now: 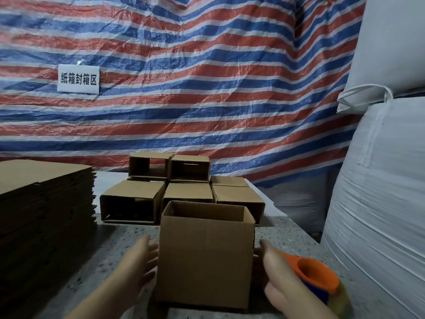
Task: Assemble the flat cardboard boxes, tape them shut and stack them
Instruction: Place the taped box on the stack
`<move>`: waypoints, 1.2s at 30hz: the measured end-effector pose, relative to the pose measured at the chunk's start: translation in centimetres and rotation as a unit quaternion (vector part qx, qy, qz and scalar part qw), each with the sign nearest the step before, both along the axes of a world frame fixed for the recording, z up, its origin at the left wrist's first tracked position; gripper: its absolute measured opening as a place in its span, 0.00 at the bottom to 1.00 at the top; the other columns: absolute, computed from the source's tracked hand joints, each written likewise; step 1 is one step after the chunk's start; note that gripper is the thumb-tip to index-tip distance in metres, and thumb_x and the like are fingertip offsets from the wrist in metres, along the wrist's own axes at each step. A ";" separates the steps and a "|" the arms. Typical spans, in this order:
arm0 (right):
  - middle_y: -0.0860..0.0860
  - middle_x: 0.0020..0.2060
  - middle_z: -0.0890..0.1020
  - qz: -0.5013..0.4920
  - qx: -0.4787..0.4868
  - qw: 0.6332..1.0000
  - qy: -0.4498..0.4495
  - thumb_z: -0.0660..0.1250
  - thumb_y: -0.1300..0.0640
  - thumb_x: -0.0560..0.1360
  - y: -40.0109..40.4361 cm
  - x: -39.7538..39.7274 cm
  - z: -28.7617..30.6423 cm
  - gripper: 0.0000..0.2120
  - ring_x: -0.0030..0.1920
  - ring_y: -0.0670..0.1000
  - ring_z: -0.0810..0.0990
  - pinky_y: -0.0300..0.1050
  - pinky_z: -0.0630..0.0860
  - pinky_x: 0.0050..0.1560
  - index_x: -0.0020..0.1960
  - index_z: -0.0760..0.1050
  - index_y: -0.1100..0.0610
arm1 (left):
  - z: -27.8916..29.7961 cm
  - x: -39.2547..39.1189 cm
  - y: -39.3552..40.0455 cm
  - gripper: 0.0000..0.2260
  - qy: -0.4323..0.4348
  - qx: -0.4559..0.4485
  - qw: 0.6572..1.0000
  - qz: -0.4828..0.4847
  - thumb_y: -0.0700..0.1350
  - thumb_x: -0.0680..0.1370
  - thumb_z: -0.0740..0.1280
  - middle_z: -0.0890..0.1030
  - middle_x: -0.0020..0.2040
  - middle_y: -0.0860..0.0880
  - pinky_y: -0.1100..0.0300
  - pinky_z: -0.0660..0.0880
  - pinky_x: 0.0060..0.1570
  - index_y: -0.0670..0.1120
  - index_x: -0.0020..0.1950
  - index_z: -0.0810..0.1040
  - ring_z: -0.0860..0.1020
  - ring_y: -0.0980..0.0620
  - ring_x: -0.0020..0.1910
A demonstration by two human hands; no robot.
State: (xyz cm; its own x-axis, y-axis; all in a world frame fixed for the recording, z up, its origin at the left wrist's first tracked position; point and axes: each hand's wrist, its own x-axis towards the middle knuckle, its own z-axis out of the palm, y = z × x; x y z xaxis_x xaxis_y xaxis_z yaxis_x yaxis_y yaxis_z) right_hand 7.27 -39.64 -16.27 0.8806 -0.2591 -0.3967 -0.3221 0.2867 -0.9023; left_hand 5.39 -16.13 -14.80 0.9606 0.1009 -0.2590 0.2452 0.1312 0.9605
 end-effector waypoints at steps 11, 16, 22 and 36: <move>0.61 0.53 0.80 0.197 -0.088 0.976 0.036 0.58 0.30 0.77 -0.1 0.9 7.6 0.27 0.55 0.61 0.76 0.61 0.69 0.62 0.52 0.76 0.53 | 7.8 5.1 2.2 0.27 0.065 0.232 0.952 -0.190 0.67 0.78 0.58 0.86 0.47 0.41 0.41 0.80 0.51 0.45 0.60 0.79 0.85 0.41 0.46; 0.60 0.45 0.87 0.212 -0.185 0.959 -0.030 0.58 0.33 0.79 -1.6 3.8 13.0 0.24 0.54 0.61 0.81 0.66 0.75 0.60 0.55 0.76 0.54 | 12.0 7.7 -0.5 0.14 -0.025 0.201 0.976 -0.074 0.54 0.82 0.61 0.85 0.44 0.40 0.42 0.82 0.41 0.45 0.56 0.75 0.85 0.41 0.42; 0.58 0.40 0.87 0.141 -0.380 0.906 -0.122 0.53 0.41 0.82 -5.6 10.1 19.9 0.21 0.46 0.59 0.85 0.52 0.83 0.42 0.52 0.76 0.56 | 17.0 14.0 -6.4 0.12 -0.165 0.228 0.959 -0.008 0.49 0.83 0.55 0.81 0.50 0.41 0.48 0.79 0.53 0.43 0.56 0.73 0.80 0.44 0.49; 0.59 0.58 0.79 0.062 -0.424 0.875 -0.226 0.55 0.59 0.83 -11.7 30.8 14.2 0.16 0.56 0.58 0.79 0.54 0.78 0.57 0.69 0.69 0.58 | 13.0 34.8 -11.7 0.09 -0.308 0.609 0.726 0.079 0.45 0.76 0.63 0.75 0.31 0.48 0.62 0.62 0.23 0.47 0.35 0.71 0.73 0.51 0.27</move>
State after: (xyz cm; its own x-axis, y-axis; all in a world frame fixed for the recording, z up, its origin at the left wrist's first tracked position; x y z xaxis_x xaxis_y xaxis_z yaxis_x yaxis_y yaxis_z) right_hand 38.10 -51.30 -2.09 0.9401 -0.1830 0.2875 0.1413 -0.5585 -0.8174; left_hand 40.18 -27.83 -1.76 0.8077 0.0171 0.5893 -0.2054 -0.9288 0.3085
